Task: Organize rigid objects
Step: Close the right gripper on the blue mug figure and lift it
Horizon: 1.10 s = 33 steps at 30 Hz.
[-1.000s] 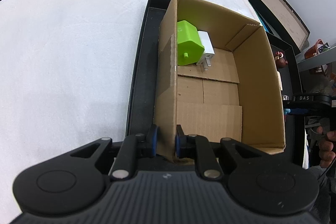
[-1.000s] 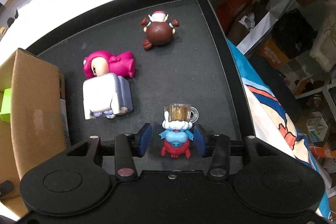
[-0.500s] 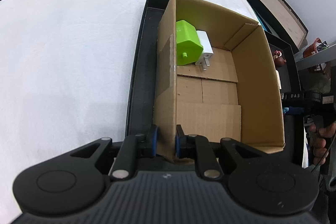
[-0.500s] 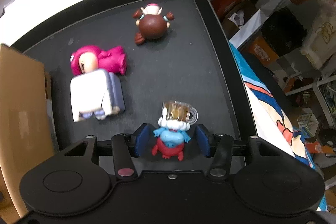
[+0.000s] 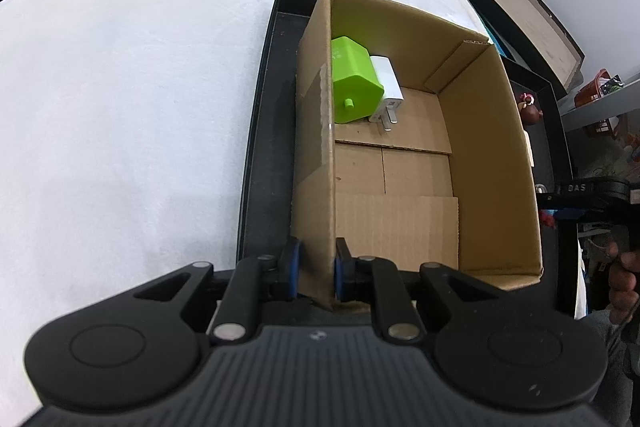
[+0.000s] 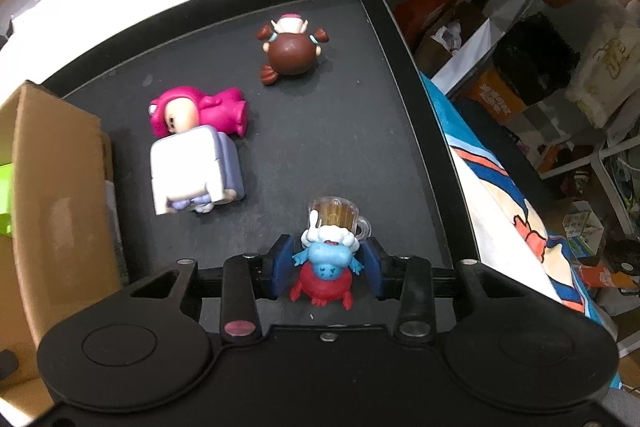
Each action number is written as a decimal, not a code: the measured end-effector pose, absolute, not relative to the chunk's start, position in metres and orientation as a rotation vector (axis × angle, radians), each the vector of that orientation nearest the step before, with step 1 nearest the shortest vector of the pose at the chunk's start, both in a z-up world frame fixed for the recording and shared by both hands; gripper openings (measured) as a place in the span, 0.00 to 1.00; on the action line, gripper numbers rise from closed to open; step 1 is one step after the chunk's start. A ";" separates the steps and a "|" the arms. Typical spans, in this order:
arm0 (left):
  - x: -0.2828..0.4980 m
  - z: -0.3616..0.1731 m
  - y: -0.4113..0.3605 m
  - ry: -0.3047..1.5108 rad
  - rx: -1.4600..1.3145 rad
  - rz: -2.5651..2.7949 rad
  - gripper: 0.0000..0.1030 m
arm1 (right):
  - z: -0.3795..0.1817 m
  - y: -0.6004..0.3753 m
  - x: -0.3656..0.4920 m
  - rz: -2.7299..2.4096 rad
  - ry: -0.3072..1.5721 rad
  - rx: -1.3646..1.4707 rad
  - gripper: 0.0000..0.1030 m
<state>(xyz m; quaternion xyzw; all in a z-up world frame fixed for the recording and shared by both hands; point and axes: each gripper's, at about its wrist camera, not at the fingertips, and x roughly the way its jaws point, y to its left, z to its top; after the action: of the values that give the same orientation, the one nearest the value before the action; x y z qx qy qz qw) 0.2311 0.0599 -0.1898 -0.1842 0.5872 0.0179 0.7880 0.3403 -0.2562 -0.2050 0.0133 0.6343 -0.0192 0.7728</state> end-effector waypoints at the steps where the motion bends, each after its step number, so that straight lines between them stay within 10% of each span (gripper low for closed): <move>1: 0.231 -0.190 0.060 1.264 -0.400 0.039 0.15 | -0.202 -0.256 0.339 -0.036 1.366 0.026 0.37; 33: 0.229 -0.190 0.064 1.261 -0.410 0.005 0.16 | -0.092 -0.189 0.327 0.195 1.172 0.039 0.37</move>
<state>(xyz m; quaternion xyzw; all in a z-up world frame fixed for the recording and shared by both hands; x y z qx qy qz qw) 0.2293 0.0643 -0.1901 -0.1903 0.5853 0.0021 0.7882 0.3266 -0.1886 -0.0923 0.0182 0.5520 0.0918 0.8286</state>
